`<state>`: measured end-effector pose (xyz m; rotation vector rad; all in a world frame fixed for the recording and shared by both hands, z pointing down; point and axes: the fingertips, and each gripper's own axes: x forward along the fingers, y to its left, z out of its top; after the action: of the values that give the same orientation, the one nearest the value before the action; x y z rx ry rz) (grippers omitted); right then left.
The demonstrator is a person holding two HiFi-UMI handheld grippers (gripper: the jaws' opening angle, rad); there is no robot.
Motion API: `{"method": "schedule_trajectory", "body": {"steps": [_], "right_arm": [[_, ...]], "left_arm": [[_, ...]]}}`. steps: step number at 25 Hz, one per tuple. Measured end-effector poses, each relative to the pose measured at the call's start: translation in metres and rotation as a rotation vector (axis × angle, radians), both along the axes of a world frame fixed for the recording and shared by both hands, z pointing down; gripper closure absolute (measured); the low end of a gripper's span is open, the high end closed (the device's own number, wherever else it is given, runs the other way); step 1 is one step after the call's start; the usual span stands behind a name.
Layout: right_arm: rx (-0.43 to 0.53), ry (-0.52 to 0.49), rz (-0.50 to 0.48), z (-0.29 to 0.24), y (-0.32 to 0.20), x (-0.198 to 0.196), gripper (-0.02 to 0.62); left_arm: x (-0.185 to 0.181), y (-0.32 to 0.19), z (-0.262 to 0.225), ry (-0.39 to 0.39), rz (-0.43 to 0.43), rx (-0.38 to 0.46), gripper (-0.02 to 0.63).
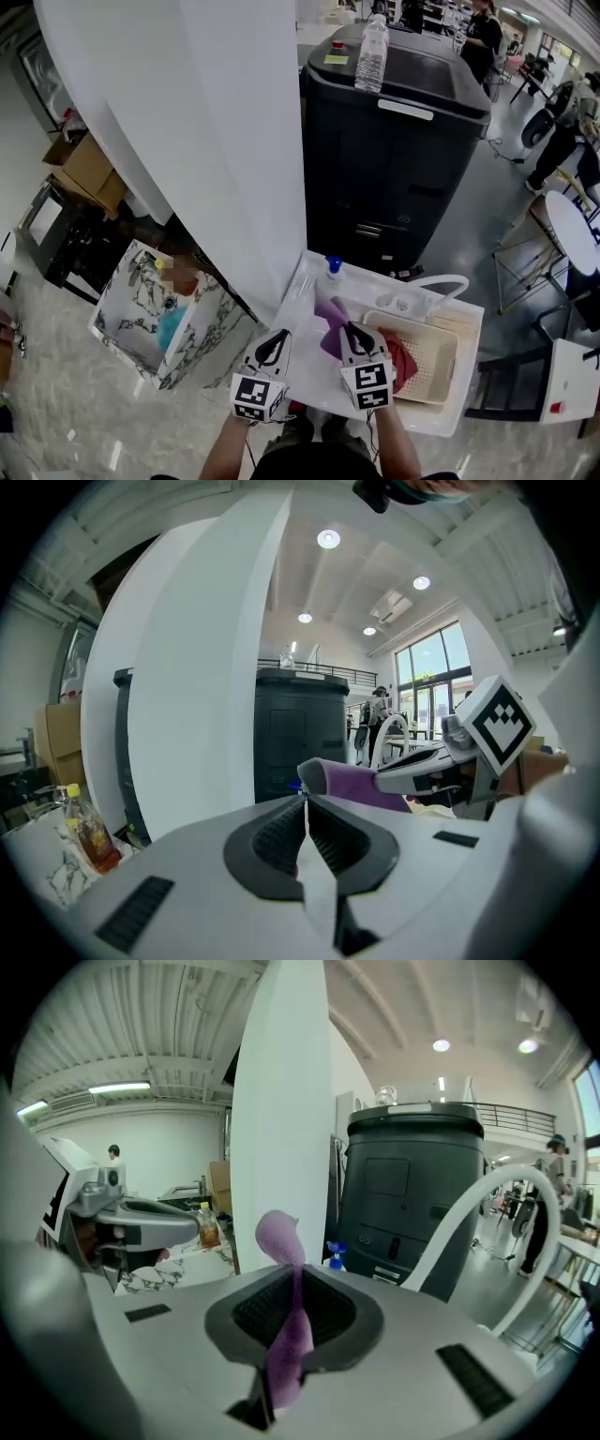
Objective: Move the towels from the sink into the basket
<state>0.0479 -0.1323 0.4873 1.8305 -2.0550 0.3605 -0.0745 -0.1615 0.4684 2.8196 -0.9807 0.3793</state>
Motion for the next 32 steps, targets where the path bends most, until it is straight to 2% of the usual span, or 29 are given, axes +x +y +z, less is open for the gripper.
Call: {"method": "schedule_trajectory", "body": {"steps": [13,22,32], "right_arm": [[0.098,0.023,0.128,-0.045,0.032,0.038,0.549],[0.094,0.038,0.271,-0.043,0.075,0.086,0.549],[0.073,0.056,0.461,-0.042,0.140,0.145,0.549]], "left_arm": [[0.041,0.016,-0.029,0.025,0.124,0.044,0.589],[0.088,0.042,-0.027,0.033,0.252,0.035,0.589],[0.158,0.086,-0.019,0.030,0.434,0.020,0.589]]}}
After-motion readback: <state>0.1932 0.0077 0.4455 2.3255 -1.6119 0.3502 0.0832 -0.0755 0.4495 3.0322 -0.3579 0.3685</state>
